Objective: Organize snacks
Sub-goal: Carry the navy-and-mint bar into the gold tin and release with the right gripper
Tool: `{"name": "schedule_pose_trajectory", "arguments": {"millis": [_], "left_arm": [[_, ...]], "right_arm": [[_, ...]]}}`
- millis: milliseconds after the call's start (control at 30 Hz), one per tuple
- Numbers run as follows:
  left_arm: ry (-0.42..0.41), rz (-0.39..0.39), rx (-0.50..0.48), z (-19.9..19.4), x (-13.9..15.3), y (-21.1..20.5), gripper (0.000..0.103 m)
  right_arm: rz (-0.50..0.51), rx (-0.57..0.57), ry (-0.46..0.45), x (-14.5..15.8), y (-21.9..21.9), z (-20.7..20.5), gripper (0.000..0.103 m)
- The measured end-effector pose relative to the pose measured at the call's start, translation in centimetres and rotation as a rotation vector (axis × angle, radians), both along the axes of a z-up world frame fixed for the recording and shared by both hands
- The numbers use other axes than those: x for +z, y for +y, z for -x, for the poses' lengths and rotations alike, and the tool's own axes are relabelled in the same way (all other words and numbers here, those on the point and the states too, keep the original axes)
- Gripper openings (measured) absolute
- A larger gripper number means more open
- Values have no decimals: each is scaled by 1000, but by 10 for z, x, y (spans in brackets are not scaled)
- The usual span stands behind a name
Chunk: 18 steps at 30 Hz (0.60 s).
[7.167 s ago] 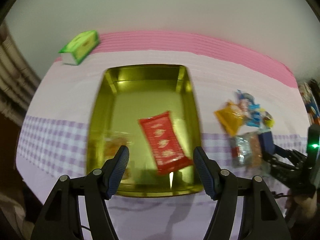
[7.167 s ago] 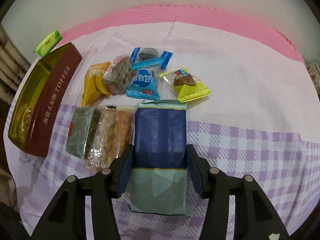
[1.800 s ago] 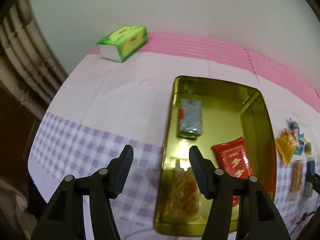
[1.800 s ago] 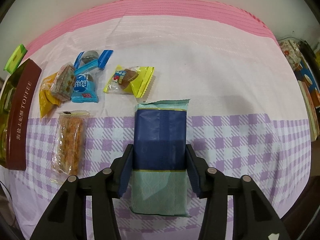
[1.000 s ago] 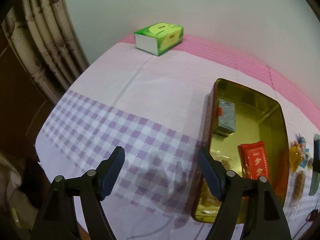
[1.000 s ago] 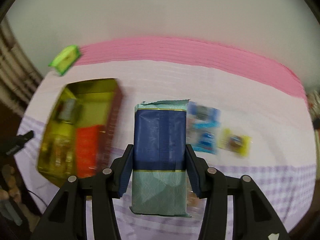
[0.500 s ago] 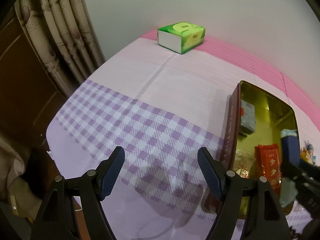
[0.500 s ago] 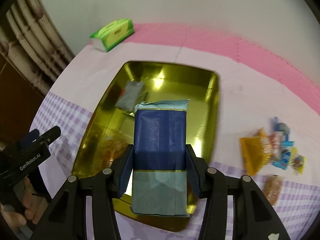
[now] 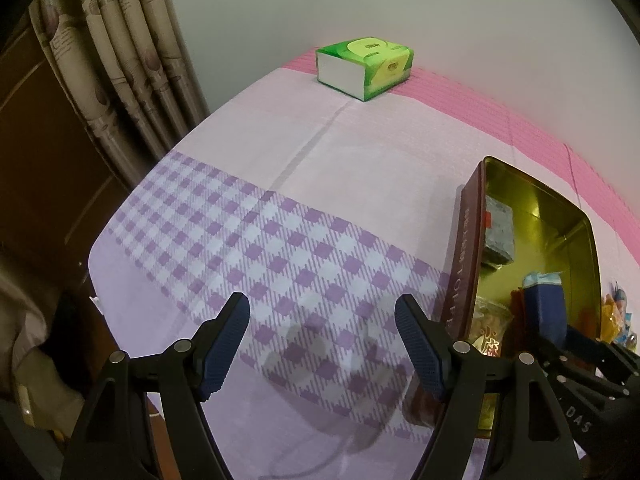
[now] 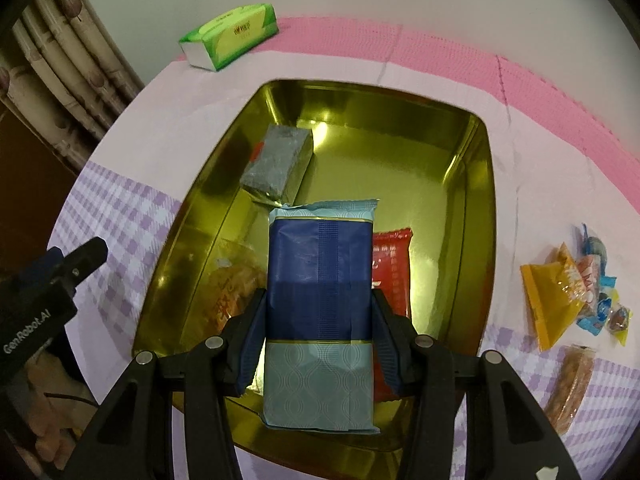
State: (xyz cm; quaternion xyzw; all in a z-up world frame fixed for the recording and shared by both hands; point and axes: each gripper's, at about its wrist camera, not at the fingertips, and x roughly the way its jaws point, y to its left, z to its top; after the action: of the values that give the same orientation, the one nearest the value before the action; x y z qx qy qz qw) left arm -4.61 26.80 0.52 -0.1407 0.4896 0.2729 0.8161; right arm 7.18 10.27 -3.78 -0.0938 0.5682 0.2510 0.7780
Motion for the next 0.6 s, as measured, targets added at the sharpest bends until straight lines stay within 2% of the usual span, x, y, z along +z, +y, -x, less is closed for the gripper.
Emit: {"name": "schedule_pose_trajectory", "arguments": {"millis": [600], "left_arm": [[5, -4, -29, -3, -1, -6, 76]], "right_arm": [[-22, 7, 15, -5, 0, 3, 49]]}}
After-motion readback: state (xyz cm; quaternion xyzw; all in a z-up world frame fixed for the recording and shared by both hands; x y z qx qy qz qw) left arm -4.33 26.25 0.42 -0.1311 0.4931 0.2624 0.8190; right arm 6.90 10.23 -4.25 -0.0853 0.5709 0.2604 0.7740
